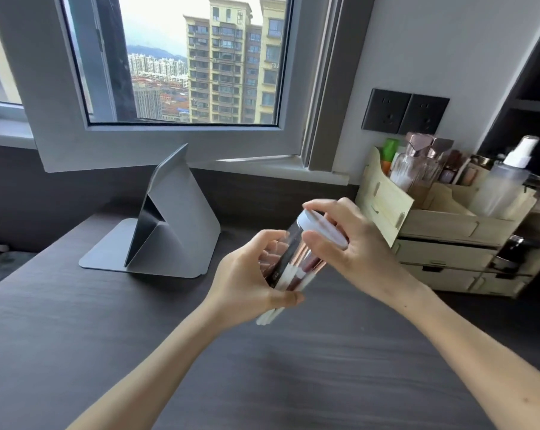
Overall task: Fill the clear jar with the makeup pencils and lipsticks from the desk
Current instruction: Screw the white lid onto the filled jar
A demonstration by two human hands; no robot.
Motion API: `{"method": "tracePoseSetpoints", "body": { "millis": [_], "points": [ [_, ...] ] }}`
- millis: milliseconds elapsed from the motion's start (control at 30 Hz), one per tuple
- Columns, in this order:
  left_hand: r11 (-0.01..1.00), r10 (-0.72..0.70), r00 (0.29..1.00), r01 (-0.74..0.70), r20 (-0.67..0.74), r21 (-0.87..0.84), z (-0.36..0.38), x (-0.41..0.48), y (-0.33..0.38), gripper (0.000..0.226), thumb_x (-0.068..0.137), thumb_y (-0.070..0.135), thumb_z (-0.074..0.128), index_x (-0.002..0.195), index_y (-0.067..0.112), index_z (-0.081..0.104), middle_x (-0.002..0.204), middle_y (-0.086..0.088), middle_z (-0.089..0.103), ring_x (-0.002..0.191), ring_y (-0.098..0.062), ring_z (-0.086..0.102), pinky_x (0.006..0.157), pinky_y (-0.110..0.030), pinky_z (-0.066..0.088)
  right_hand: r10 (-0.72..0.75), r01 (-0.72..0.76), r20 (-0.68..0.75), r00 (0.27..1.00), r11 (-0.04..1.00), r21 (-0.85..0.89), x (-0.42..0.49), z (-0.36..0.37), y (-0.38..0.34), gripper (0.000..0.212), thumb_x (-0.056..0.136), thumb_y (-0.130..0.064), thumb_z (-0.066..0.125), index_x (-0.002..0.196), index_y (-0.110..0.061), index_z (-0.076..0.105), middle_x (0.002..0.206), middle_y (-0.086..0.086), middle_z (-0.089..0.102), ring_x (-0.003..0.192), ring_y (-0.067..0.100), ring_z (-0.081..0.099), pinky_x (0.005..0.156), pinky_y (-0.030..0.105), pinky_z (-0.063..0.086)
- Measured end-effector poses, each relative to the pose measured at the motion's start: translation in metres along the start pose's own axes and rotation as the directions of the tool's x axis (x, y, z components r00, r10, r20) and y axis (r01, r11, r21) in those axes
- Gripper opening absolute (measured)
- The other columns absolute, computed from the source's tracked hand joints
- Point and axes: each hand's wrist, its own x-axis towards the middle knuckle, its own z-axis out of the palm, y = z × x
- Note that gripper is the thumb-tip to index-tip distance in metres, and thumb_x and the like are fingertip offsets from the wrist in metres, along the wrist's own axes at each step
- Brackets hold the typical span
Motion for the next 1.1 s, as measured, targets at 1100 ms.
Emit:
{"method": "tracePoseSetpoints", "body": {
  "millis": [1100],
  "points": [
    [0.881,0.151,0.904,0.059,0.399,-0.469,0.150,0.167,0.142,0.059,0.086,-0.015,0.043,0.137,0.014,0.042,0.094,0.005,0.058,0.084,0.002,0.055,0.076,-0.022,0.052,-0.046,-0.166,-0.655,0.754,0.952,-0.258,0.016,-0.169,0.136,0.063,0.073,-0.024,0.074,0.125,-0.008,0.044,0.130,0.012,0.049,0.115,0.021,0.048,0.096,0.030,0.041]
  ]
}}
